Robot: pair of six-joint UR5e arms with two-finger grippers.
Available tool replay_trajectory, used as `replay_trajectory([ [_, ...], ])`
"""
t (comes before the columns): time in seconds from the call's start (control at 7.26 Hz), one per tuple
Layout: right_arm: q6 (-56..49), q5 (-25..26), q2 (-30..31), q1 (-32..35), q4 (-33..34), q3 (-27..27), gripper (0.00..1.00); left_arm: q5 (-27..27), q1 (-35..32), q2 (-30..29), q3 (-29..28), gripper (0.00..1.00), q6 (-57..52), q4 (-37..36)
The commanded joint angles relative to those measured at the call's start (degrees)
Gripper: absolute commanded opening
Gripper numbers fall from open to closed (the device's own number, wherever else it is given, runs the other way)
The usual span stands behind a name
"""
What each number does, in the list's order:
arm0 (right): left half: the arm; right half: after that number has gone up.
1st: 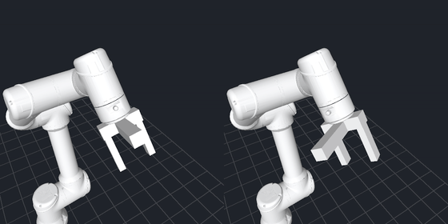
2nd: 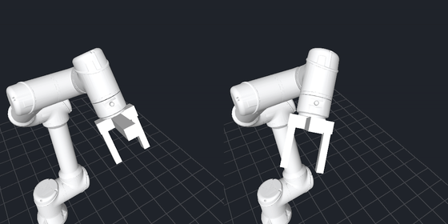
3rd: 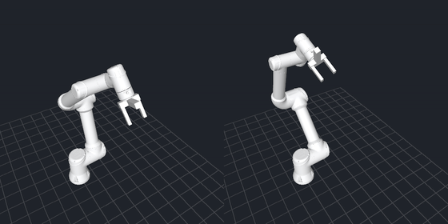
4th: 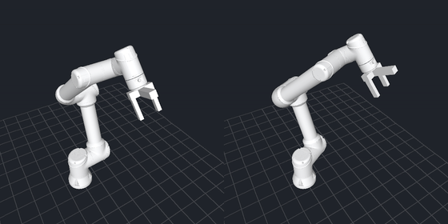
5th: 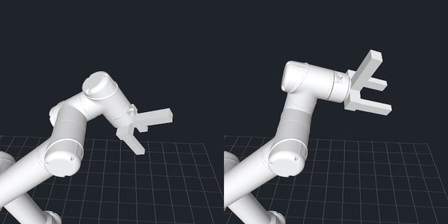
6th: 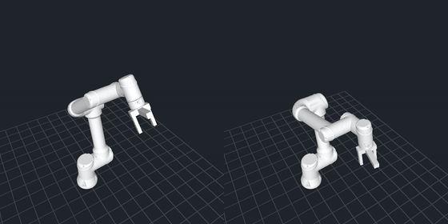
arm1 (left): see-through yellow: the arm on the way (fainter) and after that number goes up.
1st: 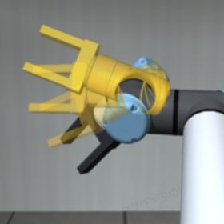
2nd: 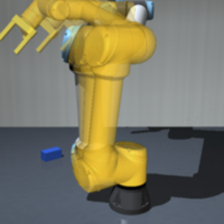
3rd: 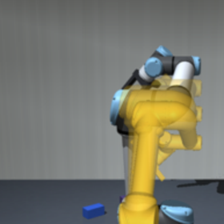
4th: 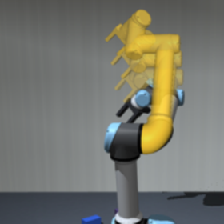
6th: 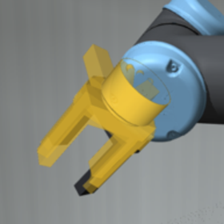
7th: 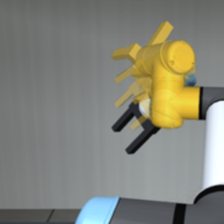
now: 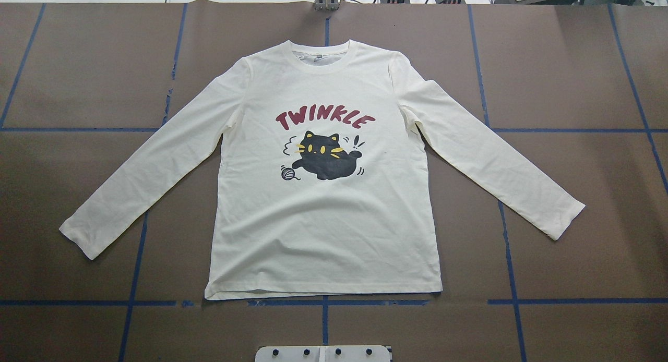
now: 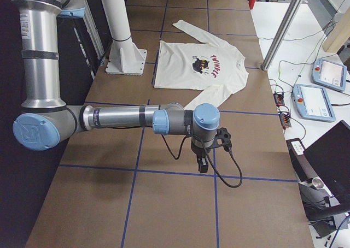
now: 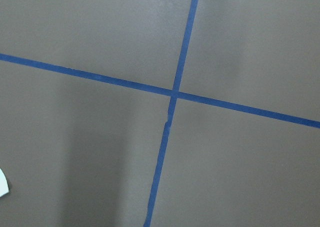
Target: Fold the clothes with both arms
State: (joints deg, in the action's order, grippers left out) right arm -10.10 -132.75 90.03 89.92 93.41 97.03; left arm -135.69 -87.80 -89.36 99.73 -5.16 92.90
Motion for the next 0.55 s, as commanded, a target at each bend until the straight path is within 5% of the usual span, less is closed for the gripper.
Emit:
replay_trajectory([
  [0.0, 0.08, 0.21, -1.26, -1.42, -6.17, 1.5, 1.0, 0.16, 0.0, -0.2, 0.38, 1.0, 0.15, 8.47],
  [0.41, 2.53, -8.09, 1.1, -1.16, -15.35, -0.18, 1.0, -0.28, 0.0, -0.37, -3.46, 1.0, -0.03, 26.31],
])
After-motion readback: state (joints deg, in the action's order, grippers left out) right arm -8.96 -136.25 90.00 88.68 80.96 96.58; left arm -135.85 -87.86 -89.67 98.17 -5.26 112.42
